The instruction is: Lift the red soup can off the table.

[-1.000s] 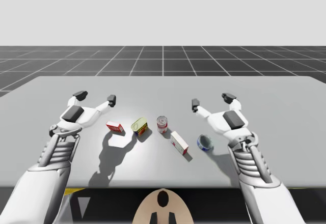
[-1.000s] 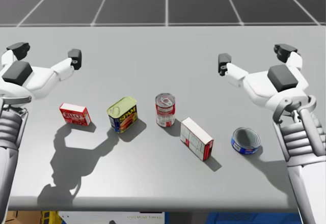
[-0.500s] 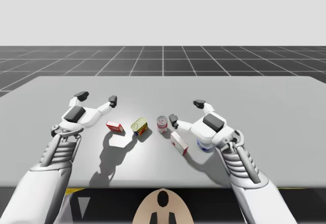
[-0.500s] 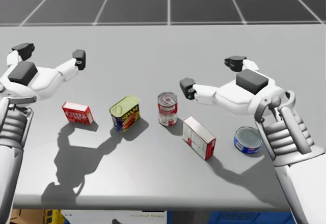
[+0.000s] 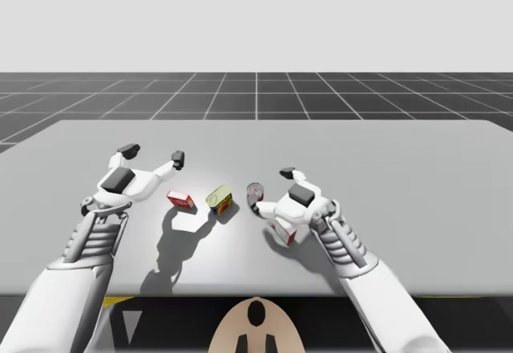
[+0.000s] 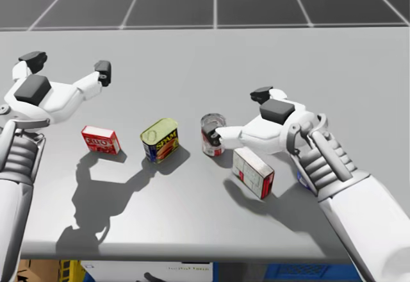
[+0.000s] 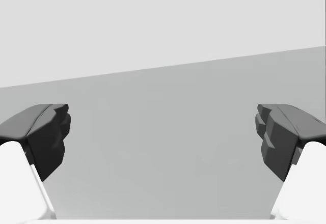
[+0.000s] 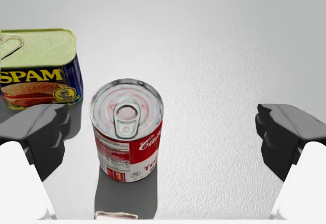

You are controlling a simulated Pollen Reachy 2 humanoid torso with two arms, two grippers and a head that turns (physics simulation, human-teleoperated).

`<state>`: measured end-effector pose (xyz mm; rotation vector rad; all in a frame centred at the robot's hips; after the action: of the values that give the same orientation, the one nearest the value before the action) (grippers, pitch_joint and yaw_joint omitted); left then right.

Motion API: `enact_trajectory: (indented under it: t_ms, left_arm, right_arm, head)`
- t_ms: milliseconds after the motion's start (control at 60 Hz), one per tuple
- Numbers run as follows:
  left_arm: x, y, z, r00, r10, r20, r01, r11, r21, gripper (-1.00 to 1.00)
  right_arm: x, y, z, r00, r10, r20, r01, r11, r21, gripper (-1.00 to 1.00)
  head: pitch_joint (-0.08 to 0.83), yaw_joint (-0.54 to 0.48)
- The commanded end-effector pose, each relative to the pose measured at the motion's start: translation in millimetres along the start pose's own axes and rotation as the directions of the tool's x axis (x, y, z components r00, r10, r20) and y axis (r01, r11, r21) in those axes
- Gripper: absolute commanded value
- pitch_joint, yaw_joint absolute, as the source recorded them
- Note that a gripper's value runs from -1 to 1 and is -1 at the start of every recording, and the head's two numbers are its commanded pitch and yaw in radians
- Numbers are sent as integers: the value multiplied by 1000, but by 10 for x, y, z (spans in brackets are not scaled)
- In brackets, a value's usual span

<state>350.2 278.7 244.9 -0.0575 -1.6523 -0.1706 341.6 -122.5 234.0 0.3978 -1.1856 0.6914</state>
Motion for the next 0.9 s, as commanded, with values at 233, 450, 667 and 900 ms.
enact_trajectory:
  t_ms: [233, 450, 667, 900]
  left_arm:
    - [3, -17, 7, 1000, -1, 5, 1, 1000, -9, -1000]
    - [7, -26, 17, 1000, -7, 9, 7, 1000, -8, -1000]
    - [-1, -37, 18, 1000, -15, 9, 15, 1000, -10, -1000]
    - [1, -46, 22, 1000, -18, 10, 18, 1000, -10, -1000]
  right_arm:
    - [-158, 171, -506, 996, -35, -87, 41, 997, 69, -1000]
    - [-146, 177, -730, 988, -68, -139, 83, 991, 104, -1000]
    - [-111, 249, -925, 982, -79, -173, 106, 982, 154, -1000]
    - [-133, 394, -1040, 975, -53, -217, 101, 971, 216, -1000]
  head:
    - [623, 38]
    - [626, 38]
    - [628, 40]
    - [627, 42]
